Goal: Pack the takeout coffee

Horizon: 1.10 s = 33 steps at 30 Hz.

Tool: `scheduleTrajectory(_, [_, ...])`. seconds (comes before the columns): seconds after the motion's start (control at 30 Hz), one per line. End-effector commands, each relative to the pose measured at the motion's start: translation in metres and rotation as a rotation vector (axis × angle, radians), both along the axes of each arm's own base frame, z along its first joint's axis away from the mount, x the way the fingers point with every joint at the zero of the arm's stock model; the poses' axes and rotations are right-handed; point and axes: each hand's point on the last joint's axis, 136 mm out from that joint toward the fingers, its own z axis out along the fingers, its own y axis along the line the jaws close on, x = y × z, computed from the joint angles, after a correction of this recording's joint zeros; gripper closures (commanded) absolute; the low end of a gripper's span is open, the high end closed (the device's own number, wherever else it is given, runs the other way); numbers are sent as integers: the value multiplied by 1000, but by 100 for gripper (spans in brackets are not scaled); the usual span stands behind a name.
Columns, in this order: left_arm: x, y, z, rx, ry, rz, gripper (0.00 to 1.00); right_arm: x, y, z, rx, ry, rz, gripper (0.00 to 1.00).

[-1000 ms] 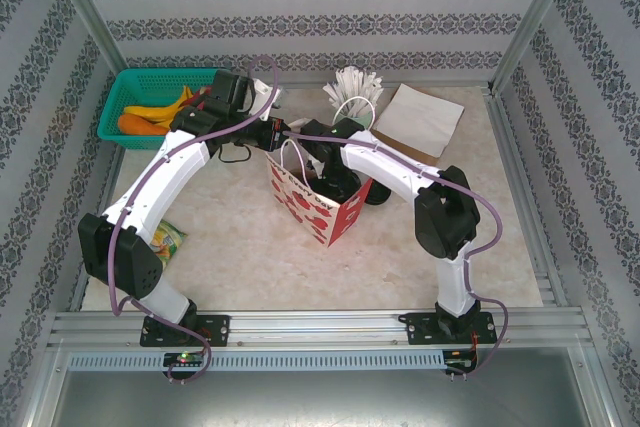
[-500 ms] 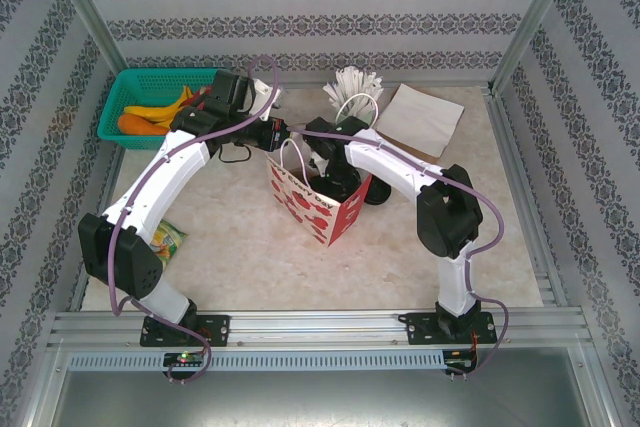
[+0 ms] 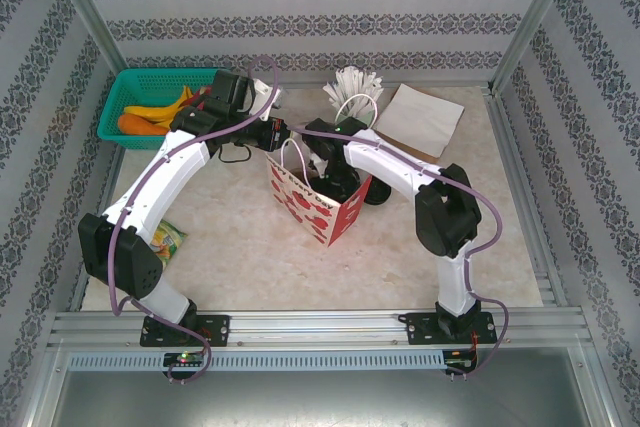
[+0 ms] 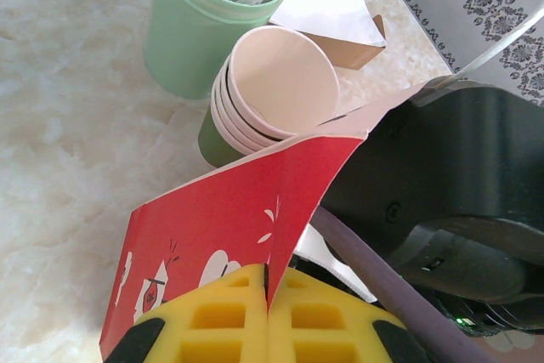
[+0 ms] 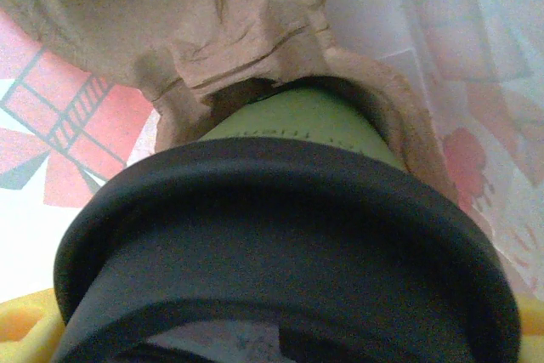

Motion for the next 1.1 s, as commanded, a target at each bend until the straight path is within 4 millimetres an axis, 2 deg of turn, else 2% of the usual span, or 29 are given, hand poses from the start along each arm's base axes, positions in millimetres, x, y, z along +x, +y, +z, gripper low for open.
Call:
scheduleTrajectory(0.0, [-5, -10, 13, -38, -34, -57, 100, 5, -28, -94, -198, 56, -30, 46])
scheduleTrajectory(0.23, [-6, -9, 14, -39, -37, -58, 100, 2, -28, -106, -209, 76, -36, 46])
scheduleTrajectory(0.63, [-5, -9, 13, -37, -36, -56, 100, 13, -11, -61, -120, 10, -38, 46])
scheduleTrajectory(1.07, [-5, -9, 12, -35, -33, -55, 100, 14, -7, -49, -109, -11, -34, 41])
